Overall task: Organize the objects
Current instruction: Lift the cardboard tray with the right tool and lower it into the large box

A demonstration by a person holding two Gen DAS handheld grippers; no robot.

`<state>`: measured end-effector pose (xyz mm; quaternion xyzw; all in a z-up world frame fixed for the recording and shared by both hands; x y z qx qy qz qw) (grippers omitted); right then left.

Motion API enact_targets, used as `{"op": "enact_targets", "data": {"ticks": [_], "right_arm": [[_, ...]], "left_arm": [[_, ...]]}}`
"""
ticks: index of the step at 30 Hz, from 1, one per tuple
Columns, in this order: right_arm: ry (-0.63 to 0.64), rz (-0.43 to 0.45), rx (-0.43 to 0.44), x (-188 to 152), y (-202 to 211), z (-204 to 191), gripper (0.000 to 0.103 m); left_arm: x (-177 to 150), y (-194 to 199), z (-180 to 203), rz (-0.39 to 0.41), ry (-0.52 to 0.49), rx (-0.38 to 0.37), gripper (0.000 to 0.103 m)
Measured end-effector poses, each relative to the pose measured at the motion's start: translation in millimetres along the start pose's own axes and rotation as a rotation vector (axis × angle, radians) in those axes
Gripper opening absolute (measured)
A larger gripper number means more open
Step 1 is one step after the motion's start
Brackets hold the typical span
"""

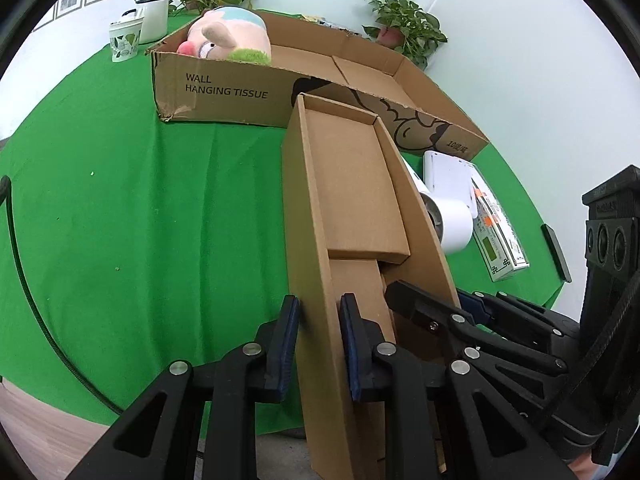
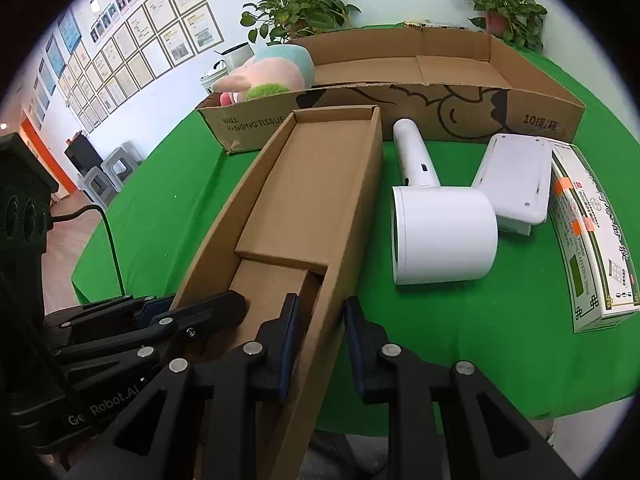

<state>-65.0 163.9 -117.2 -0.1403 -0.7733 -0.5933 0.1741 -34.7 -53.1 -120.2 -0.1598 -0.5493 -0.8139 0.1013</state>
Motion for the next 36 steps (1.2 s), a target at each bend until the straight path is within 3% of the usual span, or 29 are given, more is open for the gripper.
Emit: {"op": "enact_targets", "data": {"ticks": [8, 14, 25, 36], "right_arm": [[-0.002, 0.005, 0.000, 2, -1, -3, 0.025], [0.028, 0.017, -0.056, 1, 2, -7, 0.017], [0.058, 0.195, -0.081, 27, 53, -15, 0.016], [0.092, 0.355, -0.107, 93, 96, -13, 0.016]], "left_arm": [[-1, 1, 1, 0.001, 0.002, 0.014, 0.017], [-2, 6, 8, 0.013, -0.014, 0.053, 0.017], [24, 60, 36, 0.186, -0.066, 0.067, 0.016], [94, 118, 68, 0.337, -0.126, 0.070, 0.016]]}}
Point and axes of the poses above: each gripper's, at about its wrist camera, not at the fingertips, and y roughly against the way its jaws point, z to its right, x to its top, the point moved 7 cm from there along -y, roughly the way its jaws point, and after that the axes turned 9 degrees about -z, right-handed, at the moved point
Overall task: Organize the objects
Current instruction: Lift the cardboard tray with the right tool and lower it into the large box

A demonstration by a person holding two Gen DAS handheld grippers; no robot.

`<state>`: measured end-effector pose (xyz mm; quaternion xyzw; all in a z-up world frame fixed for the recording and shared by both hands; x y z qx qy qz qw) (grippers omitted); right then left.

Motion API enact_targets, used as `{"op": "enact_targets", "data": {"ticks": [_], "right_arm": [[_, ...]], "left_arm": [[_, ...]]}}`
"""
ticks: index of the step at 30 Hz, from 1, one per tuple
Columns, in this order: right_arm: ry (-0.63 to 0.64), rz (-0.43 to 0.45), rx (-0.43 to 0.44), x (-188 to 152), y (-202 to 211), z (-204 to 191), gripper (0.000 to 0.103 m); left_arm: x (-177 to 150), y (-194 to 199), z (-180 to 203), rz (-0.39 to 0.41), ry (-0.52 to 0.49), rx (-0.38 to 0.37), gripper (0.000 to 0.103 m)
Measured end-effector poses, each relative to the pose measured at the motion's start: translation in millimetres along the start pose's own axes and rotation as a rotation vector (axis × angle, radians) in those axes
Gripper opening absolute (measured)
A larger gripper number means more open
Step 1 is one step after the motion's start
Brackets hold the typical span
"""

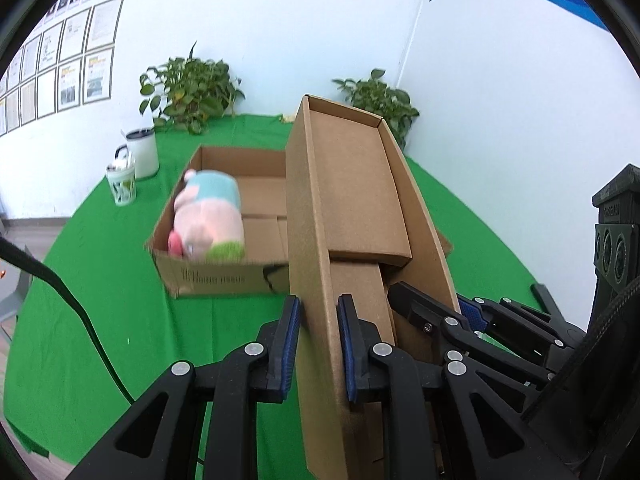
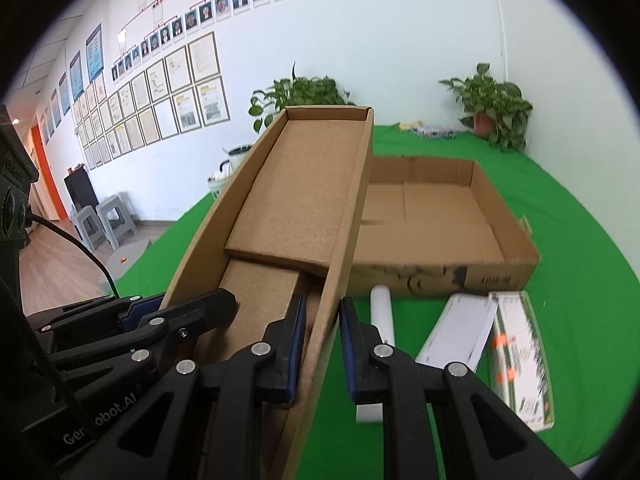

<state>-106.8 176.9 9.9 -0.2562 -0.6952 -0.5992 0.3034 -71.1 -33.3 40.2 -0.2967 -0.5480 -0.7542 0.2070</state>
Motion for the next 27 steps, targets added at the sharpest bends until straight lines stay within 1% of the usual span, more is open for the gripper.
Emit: {"op": "enact_targets", "data": {"ticks": [5, 13, 19, 27], "right_arm": [[0.015, 0.064, -0.005, 37, 7, 3, 0.016], [0.026, 0.139, -0.009, 80, 15, 8, 0.016], [0.034, 0.165, -0.017, 104, 15, 11, 0.016], [0.044, 0.162, -0.023, 127, 4, 12, 0.016]], "left_arm": [[43, 16, 5, 0.066, -0.026, 0.009, 0.016], [110, 34, 13, 0.138, -0.068, 0.022, 0.015], [149, 37, 15, 0.163, -0.076, 0.018, 0.015], [182, 33, 13, 0.165, -0.083, 0.027, 0.015]]}}
Point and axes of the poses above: each gripper's, at about its wrist camera, not at the fingertips, and y roughly against the way its jaws point, z to its right, x to its top, the point moved 7 cm from there along -y, roughly the way its jaws point, and after that the axes turned 9 degrees about -z, right-handed, at the moved point
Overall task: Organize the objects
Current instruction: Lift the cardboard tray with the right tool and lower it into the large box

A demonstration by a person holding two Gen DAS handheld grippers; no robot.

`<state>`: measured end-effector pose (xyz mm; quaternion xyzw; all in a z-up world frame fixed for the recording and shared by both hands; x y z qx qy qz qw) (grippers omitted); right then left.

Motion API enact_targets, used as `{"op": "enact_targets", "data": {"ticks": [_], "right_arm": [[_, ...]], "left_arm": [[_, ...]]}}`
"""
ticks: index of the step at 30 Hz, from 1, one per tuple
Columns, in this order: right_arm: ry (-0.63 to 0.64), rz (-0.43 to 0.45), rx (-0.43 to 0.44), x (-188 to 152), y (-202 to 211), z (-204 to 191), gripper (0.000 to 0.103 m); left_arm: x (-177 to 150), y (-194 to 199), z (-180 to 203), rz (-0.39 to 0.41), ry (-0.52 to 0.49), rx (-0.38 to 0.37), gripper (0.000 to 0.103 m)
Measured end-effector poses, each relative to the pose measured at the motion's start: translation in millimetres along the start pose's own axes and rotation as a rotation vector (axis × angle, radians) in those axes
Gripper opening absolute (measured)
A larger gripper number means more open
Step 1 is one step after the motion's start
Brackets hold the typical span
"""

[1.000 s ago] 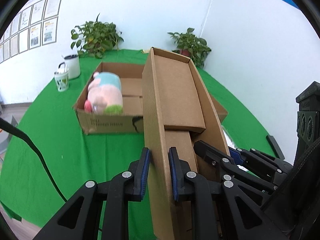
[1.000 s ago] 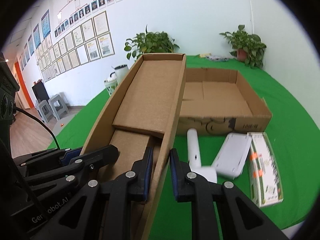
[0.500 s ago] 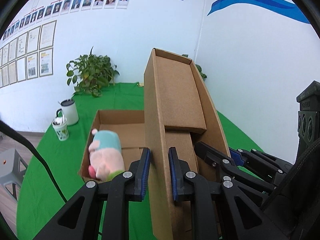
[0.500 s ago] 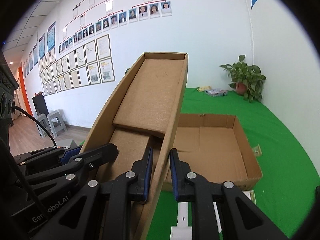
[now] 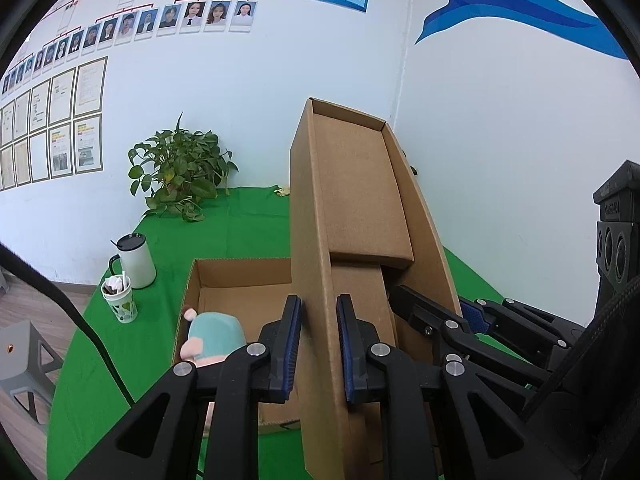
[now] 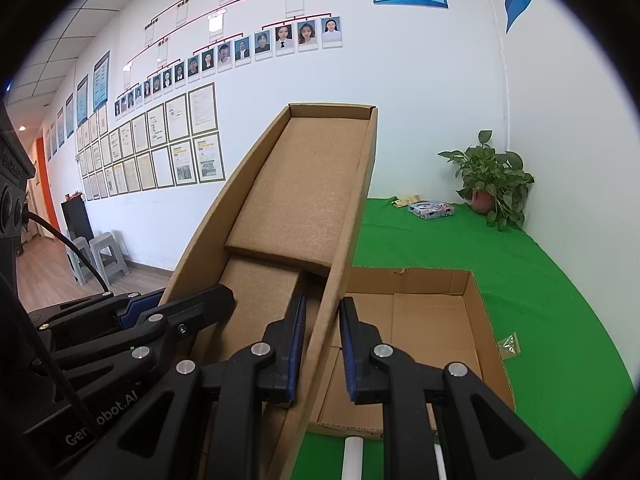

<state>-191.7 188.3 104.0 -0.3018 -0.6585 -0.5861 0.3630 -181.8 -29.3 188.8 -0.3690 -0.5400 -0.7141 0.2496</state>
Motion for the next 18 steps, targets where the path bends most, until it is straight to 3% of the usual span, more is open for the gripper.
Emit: {"op": "enact_targets", "data": {"ticks": [18], "right_arm": [[-0.060, -0.123, 0.000, 22, -63, 14, 0.016]], "left_arm": [[47, -70, -21, -0.120, -0.041, -0.008, 0.014]]}}
Point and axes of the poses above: each gripper's, at about its wrist camera, not at the fingertips, and y roughly against the way its jaws point, z to its right, x to its top, the point moved 7 cm from there along -y, roughly the way its jaws point, and after that the axes turned 9 degrees about -z, right-handed, at the moved point
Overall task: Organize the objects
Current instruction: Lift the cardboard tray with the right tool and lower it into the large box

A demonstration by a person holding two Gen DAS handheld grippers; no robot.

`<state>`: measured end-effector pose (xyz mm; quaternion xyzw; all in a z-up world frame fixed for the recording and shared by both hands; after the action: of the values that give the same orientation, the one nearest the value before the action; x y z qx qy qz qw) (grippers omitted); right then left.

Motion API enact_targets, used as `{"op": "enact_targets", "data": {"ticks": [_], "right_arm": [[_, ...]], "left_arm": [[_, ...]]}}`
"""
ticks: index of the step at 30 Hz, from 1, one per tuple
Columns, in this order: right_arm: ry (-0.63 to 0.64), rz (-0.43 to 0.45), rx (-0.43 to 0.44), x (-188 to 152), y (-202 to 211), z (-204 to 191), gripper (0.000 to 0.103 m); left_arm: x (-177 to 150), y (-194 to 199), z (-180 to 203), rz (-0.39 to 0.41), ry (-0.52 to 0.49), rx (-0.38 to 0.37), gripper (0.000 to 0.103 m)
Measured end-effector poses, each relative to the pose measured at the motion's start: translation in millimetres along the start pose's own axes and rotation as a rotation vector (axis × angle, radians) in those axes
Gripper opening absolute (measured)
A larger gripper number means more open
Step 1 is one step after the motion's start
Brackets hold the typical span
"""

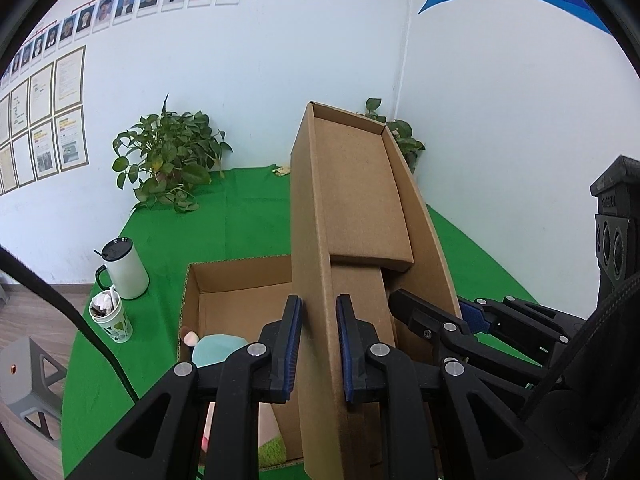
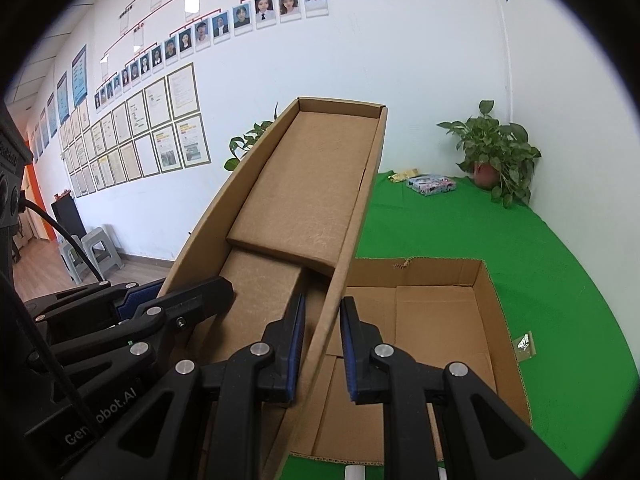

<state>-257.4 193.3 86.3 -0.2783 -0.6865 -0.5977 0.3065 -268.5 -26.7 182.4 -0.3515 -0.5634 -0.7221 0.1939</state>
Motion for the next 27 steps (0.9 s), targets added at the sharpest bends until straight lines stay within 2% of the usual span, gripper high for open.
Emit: {"op": "enact_targets", "data": {"ticks": [5, 10, 19, 27], "right_arm": [[-0.008, -0.053, 0.013, 6, -25, 5, 0.016], [-0.002, -0.107, 0.033, -3, -53, 9, 0.016], [0.019, -0.248, 0.061, -40, -115, 20, 0.016], [0.019, -0.374, 0.085, -71, -150, 28, 0.016]], "left_arm": [[7, -32, -16, -0.054, 0.031, 0.000, 0.014], [3, -72, -31, -0.115, 0.043, 0.019, 0.014], [-47, -158, -58, -0.261, 0.102, 0.024, 0.014], [-94, -224, -74, -0.387, 0.118, 0.027, 0.014]]}}
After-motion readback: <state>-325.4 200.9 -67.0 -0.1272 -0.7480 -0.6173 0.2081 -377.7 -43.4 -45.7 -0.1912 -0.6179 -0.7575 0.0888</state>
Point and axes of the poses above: each gripper's, at about its wrist camera, not at the fingertips, and y roughly against the way its jaws point, z to its right, x to its top, the point moved 7 cm from there along -y, roughly the way its jaws point, and after that the axes turned 9 degrees about -z, right-handed, at the moved point
